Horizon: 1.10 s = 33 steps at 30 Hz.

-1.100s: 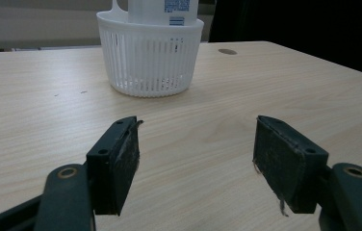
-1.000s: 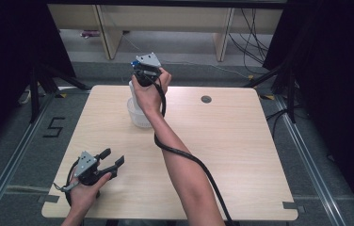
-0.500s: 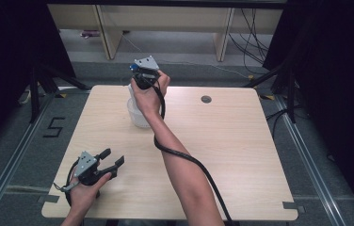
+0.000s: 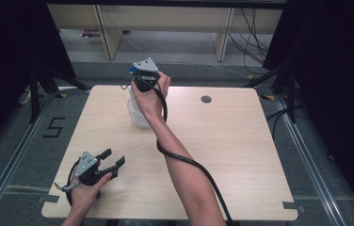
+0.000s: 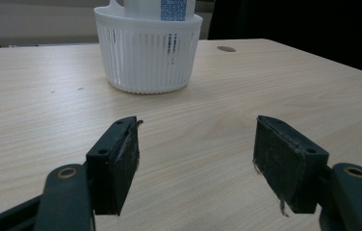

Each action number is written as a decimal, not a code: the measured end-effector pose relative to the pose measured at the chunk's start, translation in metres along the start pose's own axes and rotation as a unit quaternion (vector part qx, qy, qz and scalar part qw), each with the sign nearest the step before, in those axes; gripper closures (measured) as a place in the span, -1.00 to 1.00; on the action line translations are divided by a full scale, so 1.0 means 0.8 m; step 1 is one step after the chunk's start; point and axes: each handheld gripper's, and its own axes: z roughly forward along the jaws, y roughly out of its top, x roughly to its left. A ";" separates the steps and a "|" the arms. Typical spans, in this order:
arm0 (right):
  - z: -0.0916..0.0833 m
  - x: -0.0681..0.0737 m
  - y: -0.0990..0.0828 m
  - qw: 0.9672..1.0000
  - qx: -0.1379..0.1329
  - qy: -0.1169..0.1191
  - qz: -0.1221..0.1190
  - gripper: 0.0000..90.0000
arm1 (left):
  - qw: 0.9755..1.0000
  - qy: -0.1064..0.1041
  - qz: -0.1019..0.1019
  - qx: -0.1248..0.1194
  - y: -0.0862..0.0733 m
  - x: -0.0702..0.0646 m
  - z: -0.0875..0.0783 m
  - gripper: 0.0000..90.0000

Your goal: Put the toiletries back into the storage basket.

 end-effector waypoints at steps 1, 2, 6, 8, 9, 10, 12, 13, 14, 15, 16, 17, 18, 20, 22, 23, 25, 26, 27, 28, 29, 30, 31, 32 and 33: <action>0.000 0.000 0.000 1.000 0.000 0.000 0.000 0.31 | 1.000 0.010 -0.007 0.010 0.000 -0.002 -0.002 -0.28; 0.000 0.000 0.000 1.000 0.002 -0.001 -0.003 0.29 | 1.000 0.009 -0.005 0.010 0.000 -0.002 -0.002 -0.28; -0.001 -0.002 0.001 1.000 0.002 -0.002 -0.015 0.18 | 1.000 0.001 -0.001 0.001 -0.001 0.000 0.001 -0.29; -0.002 -0.002 0.001 1.000 0.004 -0.003 -0.015 0.11 | 1.000 0.009 -0.008 0.010 -0.001 -0.002 -0.001 -0.29; -0.003 -0.002 0.001 1.000 0.004 -0.006 -0.010 0.08 | 1.000 0.008 -0.008 0.010 -0.001 -0.002 -0.001 -0.28; -0.003 -0.002 0.001 1.000 0.004 -0.006 -0.010 0.08 | 1.000 0.009 -0.008 0.010 -0.001 -0.002 -0.001 -0.28; -0.003 -0.002 0.000 1.000 0.004 -0.004 -0.002 0.01 | 1.000 0.009 -0.008 0.010 -0.001 -0.002 -0.001 -0.29; -0.004 -0.003 0.000 1.000 0.007 -0.003 -0.005 -0.02 | 1.000 0.009 -0.008 0.010 -0.001 -0.002 -0.001 -0.28; -0.006 -0.003 0.001 1.000 0.012 -0.002 -0.006 -0.03 | 1.000 0.009 -0.008 0.010 -0.001 -0.002 -0.001 -0.28; -0.007 -0.006 0.001 1.000 0.011 -0.002 -0.021 -0.06 | 1.000 0.009 -0.008 0.011 -0.001 -0.002 0.000 -0.28; -0.008 -0.006 0.001 1.000 0.013 -0.002 -0.019 -0.07 | 1.000 0.009 -0.007 0.011 -0.001 -0.002 0.000 -0.29; -0.010 -0.007 0.000 1.000 0.015 -0.001 -0.019 -0.09 | 1.000 0.006 -0.005 0.009 -0.001 -0.001 0.001 -0.28; -0.010 -0.008 0.000 1.000 0.013 0.001 -0.013 -0.12 | 1.000 0.002 -0.001 0.004 -0.001 0.000 0.002 -0.29; -0.012 -0.011 0.000 1.000 0.018 0.004 -0.012 -0.17 | 1.000 0.009 -0.005 0.013 -0.001 -0.002 0.001 -0.28; -0.015 -0.014 0.000 0.999 0.021 0.007 -0.023 -0.19 | 1.000 0.010 -0.006 0.015 -0.001 -0.002 0.001 -0.29; -0.017 -0.015 0.000 0.999 0.021 0.008 -0.022 -0.21 | 1.000 0.010 -0.005 0.015 -0.001 -0.002 0.001 -0.29; -0.022 -0.018 -0.003 0.999 0.033 0.018 -0.020 -0.22 | 1.000 0.009 -0.004 0.014 -0.001 -0.002 0.002 -0.29; -0.023 -0.019 -0.004 0.999 0.031 0.020 -0.020 -0.23 | 1.000 0.008 -0.003 0.014 -0.001 -0.002 0.003 -0.29; -0.026 -0.021 -0.007 0.999 0.036 0.025 -0.013 -0.23 | 1.000 -0.002 0.004 0.004 -0.001 0.000 0.005 -0.29; -0.030 -0.022 -0.008 0.999 0.039 0.024 -0.007 -0.23 | 1.000 0.005 -0.001 0.012 -0.002 -0.002 0.004 -0.29; -0.030 -0.022 -0.008 0.999 0.039 0.024 -0.007 -0.23 | 1.000 0.006 -0.005 0.014 -0.002 -0.002 0.004 -0.29; -0.035 -0.026 -0.011 0.999 0.043 0.030 -0.002 -0.23 | 1.000 0.007 -0.004 0.016 -0.002 -0.001 0.004 -0.29; -0.036 -0.029 -0.012 0.999 0.036 0.034 -0.006 -0.23 | 1.000 0.007 -0.006 0.015 -0.002 -0.001 0.005 -0.29; -0.040 -0.032 -0.012 0.999 0.040 0.033 -0.006 -0.23 | 1.000 0.007 -0.006 0.015 -0.002 -0.001 0.005 -0.29; -0.042 -0.033 -0.012 0.999 0.041 0.034 -0.006 -0.23 | 1.000 0.007 -0.010 0.015 -0.002 -0.001 0.005 -0.29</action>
